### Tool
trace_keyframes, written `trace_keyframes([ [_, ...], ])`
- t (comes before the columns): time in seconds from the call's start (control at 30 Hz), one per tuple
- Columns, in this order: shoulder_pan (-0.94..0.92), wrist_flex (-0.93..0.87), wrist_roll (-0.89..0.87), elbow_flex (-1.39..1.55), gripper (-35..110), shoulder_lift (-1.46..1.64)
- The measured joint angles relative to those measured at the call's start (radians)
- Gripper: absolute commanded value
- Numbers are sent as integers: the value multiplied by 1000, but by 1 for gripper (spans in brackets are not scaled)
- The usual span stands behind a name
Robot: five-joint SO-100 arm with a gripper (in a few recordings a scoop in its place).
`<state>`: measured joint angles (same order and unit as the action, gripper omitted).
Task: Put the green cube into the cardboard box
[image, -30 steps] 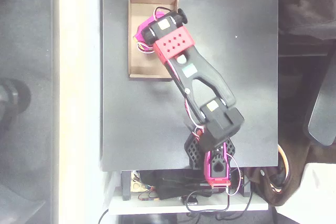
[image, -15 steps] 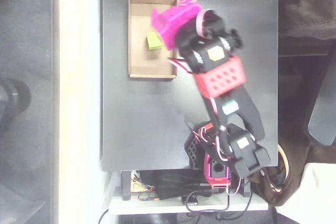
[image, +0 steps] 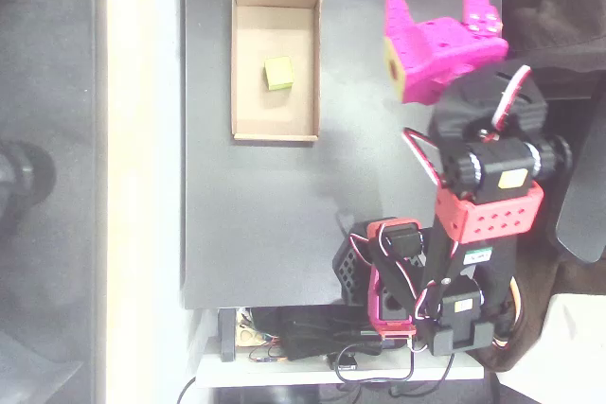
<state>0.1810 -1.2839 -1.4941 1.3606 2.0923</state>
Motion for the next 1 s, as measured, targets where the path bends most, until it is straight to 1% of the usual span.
trace_keyframes([
  [0.07, -31, 0, 0, 0, 29, 17],
  [0.3, -135, 0, 3, 0, 14, 35],
  [0.47, -173, 0, 3, 54, 13, 104],
  [0.63, -181, 0, 6, 262, 11, 242],
  [0.8, -175, 0, 6, 515, 3, 431],
  [1.0, -175, 0, 6, 767, 3, 600],
])
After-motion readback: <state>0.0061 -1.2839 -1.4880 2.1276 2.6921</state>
